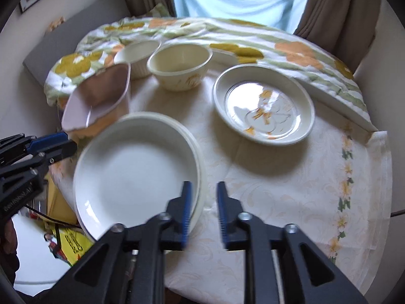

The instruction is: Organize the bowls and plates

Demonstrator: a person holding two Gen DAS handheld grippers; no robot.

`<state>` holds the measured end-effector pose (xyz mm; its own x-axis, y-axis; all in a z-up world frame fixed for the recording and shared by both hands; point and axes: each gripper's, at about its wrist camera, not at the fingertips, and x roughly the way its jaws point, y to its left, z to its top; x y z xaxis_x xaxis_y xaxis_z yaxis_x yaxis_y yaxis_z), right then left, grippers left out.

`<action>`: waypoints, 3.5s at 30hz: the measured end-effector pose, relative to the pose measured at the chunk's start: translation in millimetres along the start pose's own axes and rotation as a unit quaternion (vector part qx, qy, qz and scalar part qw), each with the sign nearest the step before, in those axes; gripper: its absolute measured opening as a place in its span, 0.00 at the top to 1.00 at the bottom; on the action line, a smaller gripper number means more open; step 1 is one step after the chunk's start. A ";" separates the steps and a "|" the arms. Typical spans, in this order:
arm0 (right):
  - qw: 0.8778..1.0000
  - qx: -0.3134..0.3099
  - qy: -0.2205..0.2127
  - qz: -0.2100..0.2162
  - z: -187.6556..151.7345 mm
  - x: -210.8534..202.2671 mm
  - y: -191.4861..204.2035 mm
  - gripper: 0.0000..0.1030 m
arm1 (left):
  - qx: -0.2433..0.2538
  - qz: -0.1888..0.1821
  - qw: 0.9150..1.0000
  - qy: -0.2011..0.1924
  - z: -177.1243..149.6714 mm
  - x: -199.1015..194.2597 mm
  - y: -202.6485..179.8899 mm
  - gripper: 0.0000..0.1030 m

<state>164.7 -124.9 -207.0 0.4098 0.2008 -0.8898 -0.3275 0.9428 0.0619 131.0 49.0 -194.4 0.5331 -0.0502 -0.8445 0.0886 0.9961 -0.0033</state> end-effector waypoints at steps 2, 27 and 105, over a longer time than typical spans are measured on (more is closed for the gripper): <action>0.999 0.023 -0.022 0.004 3.0 -16.1 -10.4 0.23 | 0.006 -0.015 1.000 -0.024 14.1 -12.9 -3.8 0.79; 0.996 0.035 0.005 0.080 90.6 31.1 -184.1 0.02 | -0.119 -0.074 0.988 0.057 104.1 116.7 -85.5 0.11; 0.991 0.092 0.013 0.096 -26.9 20.9 -22.8 0.84 | -0.012 -0.107 0.990 0.092 -20.7 76.0 19.8 0.83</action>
<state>157.9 -149.4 -239.1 0.3326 0.3768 -0.8645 -0.2356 0.9208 0.3107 155.8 66.5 -269.7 0.3413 -0.2482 -0.9066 0.1624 0.9656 -0.2032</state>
